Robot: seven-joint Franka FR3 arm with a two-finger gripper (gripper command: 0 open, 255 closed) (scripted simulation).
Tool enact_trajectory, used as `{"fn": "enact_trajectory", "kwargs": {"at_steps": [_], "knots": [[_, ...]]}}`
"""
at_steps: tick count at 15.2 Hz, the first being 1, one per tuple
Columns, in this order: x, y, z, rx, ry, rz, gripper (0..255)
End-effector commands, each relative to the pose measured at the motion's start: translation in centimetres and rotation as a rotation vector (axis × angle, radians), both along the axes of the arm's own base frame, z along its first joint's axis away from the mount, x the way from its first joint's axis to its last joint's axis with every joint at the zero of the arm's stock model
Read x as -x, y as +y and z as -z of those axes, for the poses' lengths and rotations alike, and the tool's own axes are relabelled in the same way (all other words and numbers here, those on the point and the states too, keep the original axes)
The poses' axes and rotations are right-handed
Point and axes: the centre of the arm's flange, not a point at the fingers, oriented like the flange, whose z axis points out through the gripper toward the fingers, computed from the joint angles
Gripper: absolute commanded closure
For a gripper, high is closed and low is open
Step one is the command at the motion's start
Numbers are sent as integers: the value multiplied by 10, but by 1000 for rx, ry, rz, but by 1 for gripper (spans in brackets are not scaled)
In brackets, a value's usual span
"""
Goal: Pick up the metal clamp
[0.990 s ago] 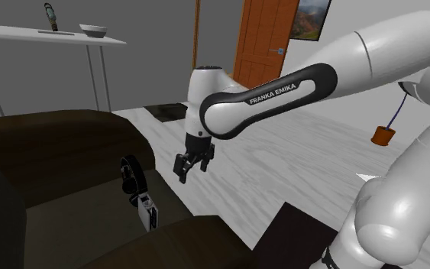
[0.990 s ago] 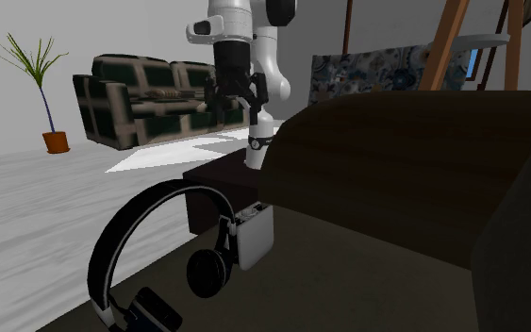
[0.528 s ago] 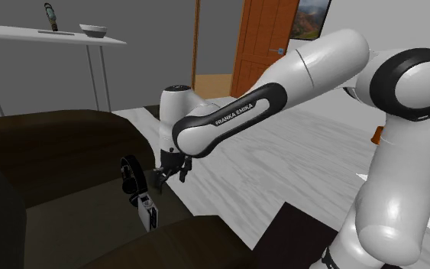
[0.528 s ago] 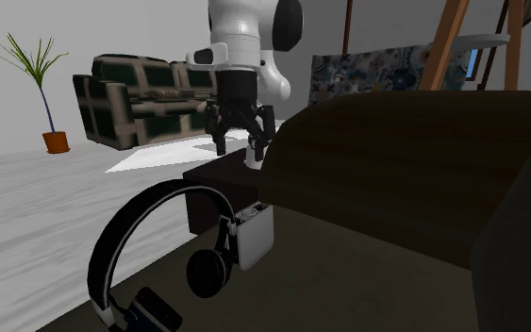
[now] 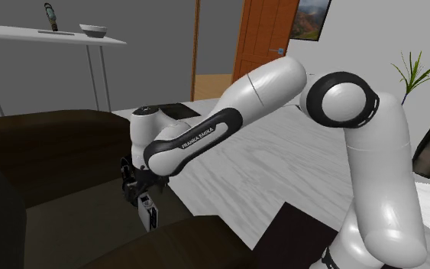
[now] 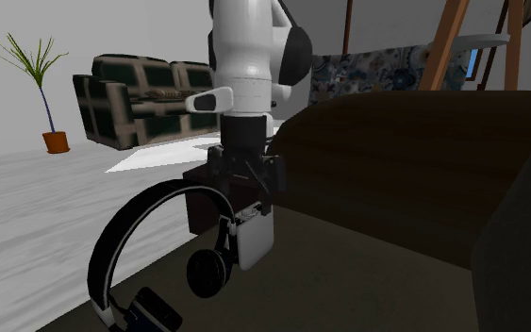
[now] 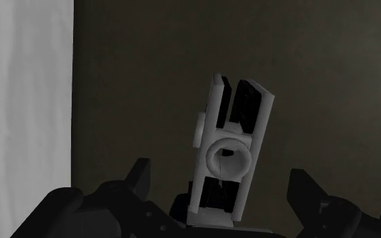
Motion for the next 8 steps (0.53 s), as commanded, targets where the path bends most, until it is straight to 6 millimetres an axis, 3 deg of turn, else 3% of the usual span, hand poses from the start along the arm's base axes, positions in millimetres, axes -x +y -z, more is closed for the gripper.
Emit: {"fn": "enact_trajectory", "kwargs": {"at_steps": [1, 8], "knots": [[-8, 4, 15, 3, -1, 5, 0], [-8, 4, 49, 3, -1, 5, 0]]}}
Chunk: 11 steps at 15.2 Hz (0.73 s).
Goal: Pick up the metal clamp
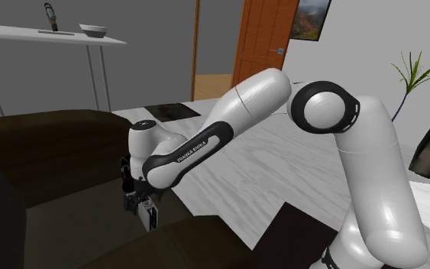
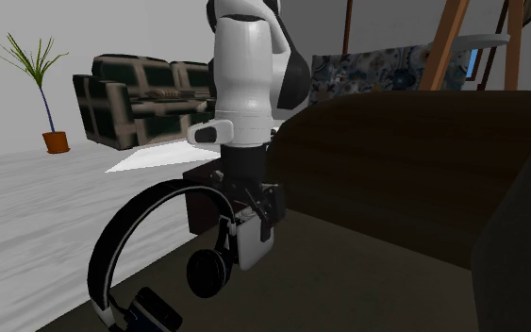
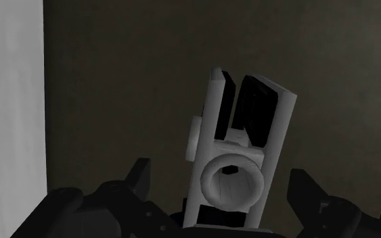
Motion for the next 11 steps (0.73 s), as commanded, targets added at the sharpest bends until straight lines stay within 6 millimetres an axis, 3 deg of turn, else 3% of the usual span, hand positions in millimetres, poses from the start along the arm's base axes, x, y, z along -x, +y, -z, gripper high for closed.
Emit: {"fn": "enact_trajectory", "kwargs": {"at_steps": [1, 2, 3, 11], "knots": [[0, 0, 5, 0, 0, 0, 0], [0, 0, 5, 0, 0, 0, 0], [0, 0, 5, 0, 0, 0, 255], [0, 0, 6, 0, 0, 0, 255]]}}
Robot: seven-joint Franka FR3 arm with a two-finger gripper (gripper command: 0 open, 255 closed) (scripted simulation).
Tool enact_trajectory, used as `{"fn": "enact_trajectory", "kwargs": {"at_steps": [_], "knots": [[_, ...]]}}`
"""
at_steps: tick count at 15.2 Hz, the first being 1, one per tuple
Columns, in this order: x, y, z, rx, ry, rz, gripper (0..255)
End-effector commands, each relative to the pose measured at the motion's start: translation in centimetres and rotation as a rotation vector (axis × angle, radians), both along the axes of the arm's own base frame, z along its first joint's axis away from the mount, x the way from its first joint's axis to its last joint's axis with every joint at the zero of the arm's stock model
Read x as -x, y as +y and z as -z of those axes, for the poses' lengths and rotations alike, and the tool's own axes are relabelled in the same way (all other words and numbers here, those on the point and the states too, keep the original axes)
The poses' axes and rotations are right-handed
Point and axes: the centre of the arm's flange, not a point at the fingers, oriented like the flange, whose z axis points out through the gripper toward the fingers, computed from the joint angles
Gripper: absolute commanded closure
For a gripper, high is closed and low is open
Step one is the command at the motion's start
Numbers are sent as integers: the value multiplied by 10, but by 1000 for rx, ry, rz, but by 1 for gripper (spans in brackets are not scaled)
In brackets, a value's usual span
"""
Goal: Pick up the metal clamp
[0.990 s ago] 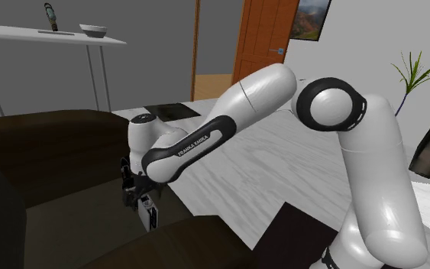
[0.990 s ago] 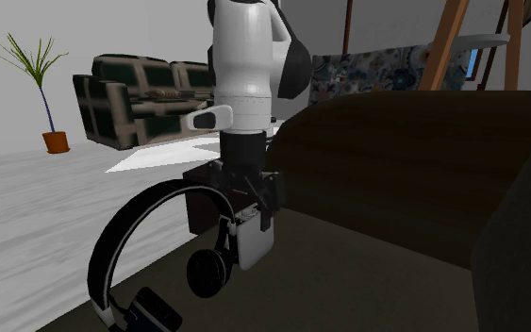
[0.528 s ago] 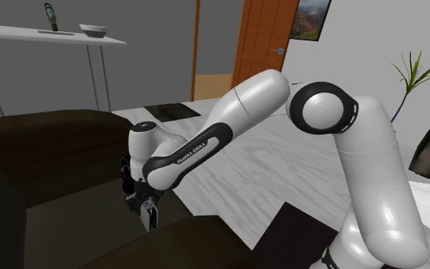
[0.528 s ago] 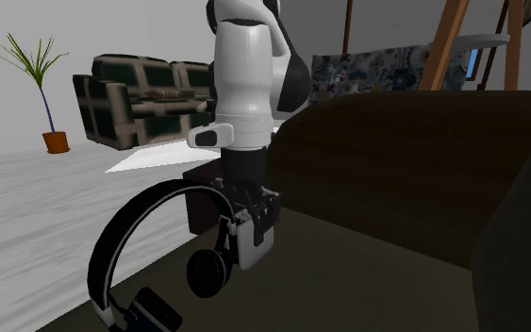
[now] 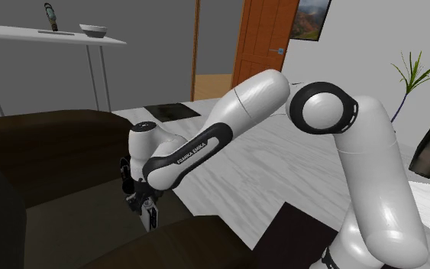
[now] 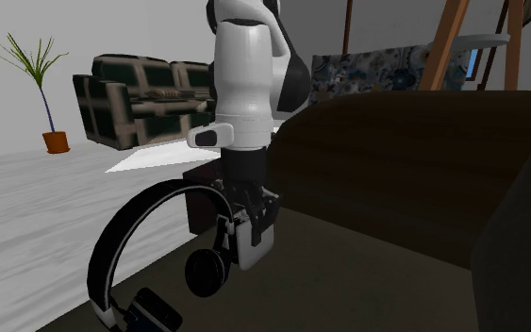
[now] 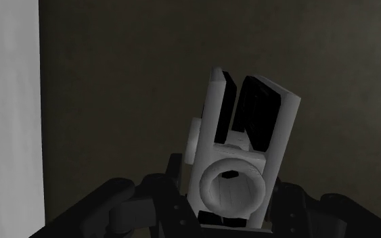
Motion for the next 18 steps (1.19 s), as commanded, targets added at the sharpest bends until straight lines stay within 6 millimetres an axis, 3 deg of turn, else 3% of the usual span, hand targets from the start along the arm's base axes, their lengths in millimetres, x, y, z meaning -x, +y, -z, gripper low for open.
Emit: {"fn": "enact_trajectory", "kwargs": {"at_steps": [1, 16, 18], "knots": [[0, 0, 0, 1, 2, 0, 255], [0, 0, -79, 1, 2, 0, 255], [0, 0, -80, 1, 2, 0, 255]]}}
